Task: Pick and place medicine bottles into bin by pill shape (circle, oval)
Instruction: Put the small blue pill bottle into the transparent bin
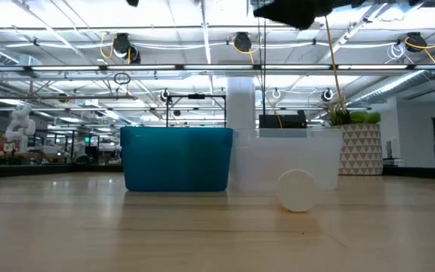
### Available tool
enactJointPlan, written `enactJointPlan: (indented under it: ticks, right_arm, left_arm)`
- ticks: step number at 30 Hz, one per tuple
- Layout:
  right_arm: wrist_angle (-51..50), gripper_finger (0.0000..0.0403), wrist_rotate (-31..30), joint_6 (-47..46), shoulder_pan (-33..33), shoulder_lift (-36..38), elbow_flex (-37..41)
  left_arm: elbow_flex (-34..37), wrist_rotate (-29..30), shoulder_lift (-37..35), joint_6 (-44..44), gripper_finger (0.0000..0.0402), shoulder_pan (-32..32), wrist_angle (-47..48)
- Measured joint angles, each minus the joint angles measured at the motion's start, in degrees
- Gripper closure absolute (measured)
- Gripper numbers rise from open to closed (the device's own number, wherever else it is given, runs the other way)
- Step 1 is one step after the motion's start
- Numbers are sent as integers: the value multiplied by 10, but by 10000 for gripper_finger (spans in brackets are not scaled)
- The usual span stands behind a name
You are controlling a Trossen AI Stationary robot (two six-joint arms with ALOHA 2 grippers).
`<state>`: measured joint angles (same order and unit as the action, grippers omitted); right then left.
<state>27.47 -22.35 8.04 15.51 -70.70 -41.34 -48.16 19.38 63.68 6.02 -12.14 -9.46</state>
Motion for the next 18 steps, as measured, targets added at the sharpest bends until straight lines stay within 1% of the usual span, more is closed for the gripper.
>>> enactJointPlan:
  ticks: [2,3,5,8,10,11,13,15,18]
  right_arm:
    - [107,89,0,37,0,0,30]
    - [144,89,-1,51,0,1,41]
    - [188,89,0,80,-1,-1,48]
    - [229,89,1,106,0,0,46]
    - [235,89,4,125,-3,0,42]
    - [233,89,16,137,-7,0,40]
    - [230,89,43,153,-14,0,36]
    - [234,89,63,154,-23,0,34]
    - [236,89,90,148,-37,0,33]
  left_arm:
    - [37,-1,-4,10,293,0,-78]
    - [50,-6,1,10,291,0,-129]
    - [75,-14,12,10,289,6,-234]
    - [102,-20,40,1,288,12,-340]
    - [113,-32,59,-7,288,20,-386]
    - [110,-44,72,-14,288,22,-414]
    - [110,-62,88,-29,287,30,-434]
    - [103,-85,112,-43,287,36,-462]
    - [102,-108,130,-53,287,41,-487]
